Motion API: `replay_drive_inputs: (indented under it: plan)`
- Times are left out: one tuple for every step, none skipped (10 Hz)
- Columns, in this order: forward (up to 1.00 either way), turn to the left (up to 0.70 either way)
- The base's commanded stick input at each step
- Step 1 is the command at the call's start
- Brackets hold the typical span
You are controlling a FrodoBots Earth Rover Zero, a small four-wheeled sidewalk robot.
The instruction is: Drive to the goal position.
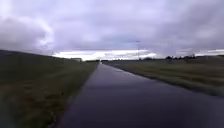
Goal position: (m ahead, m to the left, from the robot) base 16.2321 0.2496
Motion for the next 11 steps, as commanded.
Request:
replay_drive_inputs:
  plan:
    - [0.70,0.00]
    - [0.70,0.00]
    - [0.70,0.00]
    - [0.70,0.00]
    - [0.70,0.00]
    - [0.70,0.00]
    - [0.70,0.00]
    - [0.70,0.00]
    - [0.70,0.00]
    - [0.70,0.00]
    - [0.70,0.00]
